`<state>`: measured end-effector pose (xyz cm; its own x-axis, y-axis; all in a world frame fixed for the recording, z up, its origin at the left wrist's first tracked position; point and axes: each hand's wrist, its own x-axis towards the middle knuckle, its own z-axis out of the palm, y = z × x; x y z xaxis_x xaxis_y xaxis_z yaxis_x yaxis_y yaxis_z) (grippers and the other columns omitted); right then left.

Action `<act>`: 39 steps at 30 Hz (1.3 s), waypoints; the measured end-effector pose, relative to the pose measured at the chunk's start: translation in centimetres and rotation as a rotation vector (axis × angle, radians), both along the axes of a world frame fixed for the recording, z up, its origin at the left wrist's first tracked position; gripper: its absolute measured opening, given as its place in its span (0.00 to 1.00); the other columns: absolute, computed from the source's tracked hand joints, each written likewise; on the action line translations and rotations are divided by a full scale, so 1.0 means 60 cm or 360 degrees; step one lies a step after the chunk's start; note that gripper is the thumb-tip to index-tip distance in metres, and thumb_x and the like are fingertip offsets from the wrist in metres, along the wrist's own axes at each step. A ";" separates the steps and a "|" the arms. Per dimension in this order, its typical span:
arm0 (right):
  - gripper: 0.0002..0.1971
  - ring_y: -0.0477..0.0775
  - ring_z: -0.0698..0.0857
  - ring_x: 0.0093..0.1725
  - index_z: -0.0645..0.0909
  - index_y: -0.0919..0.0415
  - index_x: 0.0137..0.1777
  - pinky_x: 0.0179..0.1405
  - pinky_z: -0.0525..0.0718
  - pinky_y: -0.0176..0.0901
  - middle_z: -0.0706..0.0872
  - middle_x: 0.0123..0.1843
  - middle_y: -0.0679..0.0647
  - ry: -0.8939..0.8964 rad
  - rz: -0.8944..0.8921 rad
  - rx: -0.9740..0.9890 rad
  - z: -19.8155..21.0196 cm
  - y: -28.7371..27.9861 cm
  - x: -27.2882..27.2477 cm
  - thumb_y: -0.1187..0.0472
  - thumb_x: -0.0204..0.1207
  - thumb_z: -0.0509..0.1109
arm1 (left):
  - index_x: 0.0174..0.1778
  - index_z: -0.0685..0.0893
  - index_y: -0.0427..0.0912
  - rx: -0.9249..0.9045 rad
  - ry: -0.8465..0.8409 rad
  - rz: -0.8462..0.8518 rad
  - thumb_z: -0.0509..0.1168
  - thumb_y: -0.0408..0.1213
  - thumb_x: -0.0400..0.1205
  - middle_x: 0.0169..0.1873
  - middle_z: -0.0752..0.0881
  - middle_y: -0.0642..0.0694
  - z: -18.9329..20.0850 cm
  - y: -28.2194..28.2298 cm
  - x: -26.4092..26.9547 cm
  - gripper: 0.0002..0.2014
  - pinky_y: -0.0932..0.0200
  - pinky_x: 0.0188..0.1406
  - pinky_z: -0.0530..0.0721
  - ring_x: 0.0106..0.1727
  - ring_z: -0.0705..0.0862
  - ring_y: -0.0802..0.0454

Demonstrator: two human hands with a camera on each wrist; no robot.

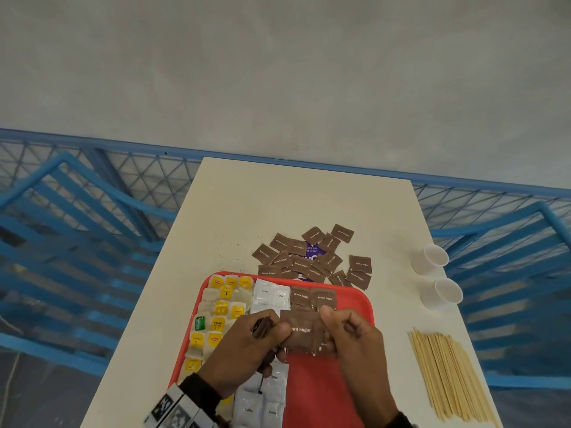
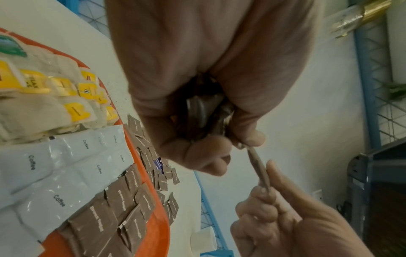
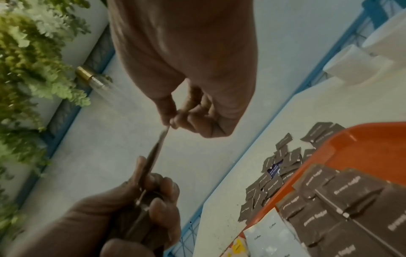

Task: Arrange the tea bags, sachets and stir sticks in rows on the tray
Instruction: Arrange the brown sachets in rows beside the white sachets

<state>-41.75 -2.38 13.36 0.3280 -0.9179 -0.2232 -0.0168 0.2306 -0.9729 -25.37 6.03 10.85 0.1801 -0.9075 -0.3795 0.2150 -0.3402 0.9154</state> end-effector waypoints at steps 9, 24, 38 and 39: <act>0.04 0.44 0.86 0.30 0.90 0.63 0.44 0.31 0.80 0.30 0.92 0.35 0.54 0.0145 0.0363 -0.0023 0.017 -0.017 -0.002 0.62 0.73 0.78 | 0.50 0.84 0.34 -0.0014 -0.0040 -0.0059 0.73 0.57 0.77 0.34 0.85 0.33 0.009 -0.009 0.007 0.25 0.57 0.25 0.79 0.35 0.80 0.42; 0.08 0.42 0.81 0.27 0.88 0.69 0.41 0.27 0.75 0.30 0.89 0.29 0.51 0.0767 0.0348 0.0238 -0.163 -0.035 -0.107 0.63 0.70 0.81 | 0.45 0.86 0.33 0.0267 0.0320 0.0231 0.76 0.58 0.71 0.38 0.85 0.34 -0.025 0.061 0.058 0.28 0.58 0.24 0.76 0.35 0.80 0.41; 0.13 0.36 0.80 0.25 0.87 0.61 0.28 0.27 0.74 0.25 0.88 0.24 0.47 0.1302 0.0318 0.0143 -0.273 0.010 -0.034 0.54 0.67 0.82 | 0.55 0.84 0.31 0.0440 0.0539 0.0220 0.77 0.51 0.75 0.56 0.86 0.27 -0.031 0.075 0.039 0.26 0.53 0.31 0.87 0.45 0.88 0.42; 0.14 0.37 0.80 0.25 0.87 0.62 0.29 0.26 0.74 0.25 0.88 0.24 0.48 0.1328 0.0321 0.0158 -0.269 0.010 -0.032 0.53 0.68 0.82 | 0.54 0.85 0.32 0.0433 0.0565 0.0221 0.72 0.49 0.77 0.56 0.86 0.27 -0.028 0.073 0.037 0.22 0.53 0.32 0.88 0.46 0.88 0.41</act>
